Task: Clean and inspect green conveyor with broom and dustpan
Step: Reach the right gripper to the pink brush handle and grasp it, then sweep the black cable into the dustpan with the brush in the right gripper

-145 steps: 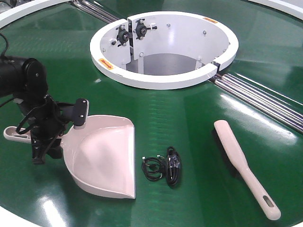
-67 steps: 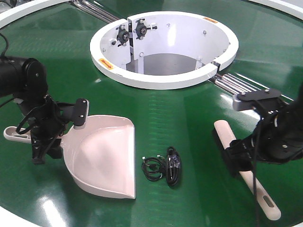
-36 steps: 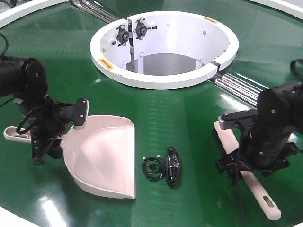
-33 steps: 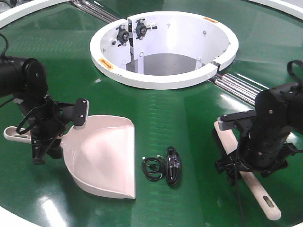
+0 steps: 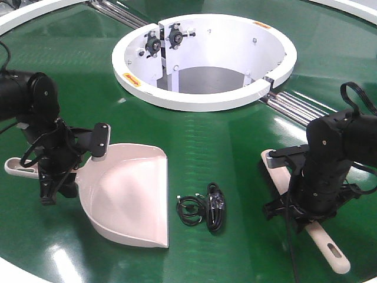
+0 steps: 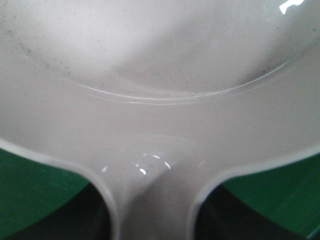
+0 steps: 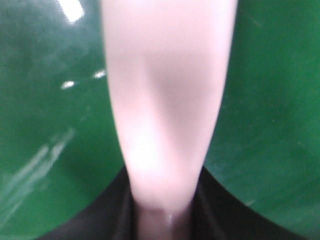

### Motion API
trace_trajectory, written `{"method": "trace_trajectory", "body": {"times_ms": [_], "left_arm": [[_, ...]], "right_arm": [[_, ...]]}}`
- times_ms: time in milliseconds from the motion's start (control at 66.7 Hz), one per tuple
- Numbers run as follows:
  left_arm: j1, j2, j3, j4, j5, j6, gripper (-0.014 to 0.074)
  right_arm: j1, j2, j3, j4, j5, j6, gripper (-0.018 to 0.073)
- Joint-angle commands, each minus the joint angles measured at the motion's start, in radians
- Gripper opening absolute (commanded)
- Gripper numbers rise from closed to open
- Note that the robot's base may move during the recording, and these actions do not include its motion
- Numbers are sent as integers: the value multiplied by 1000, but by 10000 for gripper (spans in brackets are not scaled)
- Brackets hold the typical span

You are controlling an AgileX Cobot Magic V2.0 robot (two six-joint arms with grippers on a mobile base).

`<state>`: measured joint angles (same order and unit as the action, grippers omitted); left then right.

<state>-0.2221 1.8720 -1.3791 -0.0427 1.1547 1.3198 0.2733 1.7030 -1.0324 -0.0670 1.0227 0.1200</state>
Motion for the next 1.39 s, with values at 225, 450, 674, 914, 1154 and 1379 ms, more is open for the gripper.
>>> {"method": "trace_trajectory", "body": {"times_ms": [225,450,674,914,1154,1379], "left_arm": [[-4,-43,-27,-20,5,-4,-8],[-4,-43,-27,-20,5,-4,-8],[-4,-43,-27,-20,5,-4,-7],[-4,-43,-27,-20,5,-4,-7],[-4,-43,-27,-20,5,-4,-7],[-4,-43,-27,-20,5,-4,-7]], "right_arm": [[3,-190,-36,9,4,63,-9],[24,-253,-35,116,143,65,-5],[169,-222,-35,131,156,171,-5],[245,-107,-35,131,159,250,-5],[283,-13,-117,167,165,271,-5],[284,93,-235,288,210,200,-5]]}}
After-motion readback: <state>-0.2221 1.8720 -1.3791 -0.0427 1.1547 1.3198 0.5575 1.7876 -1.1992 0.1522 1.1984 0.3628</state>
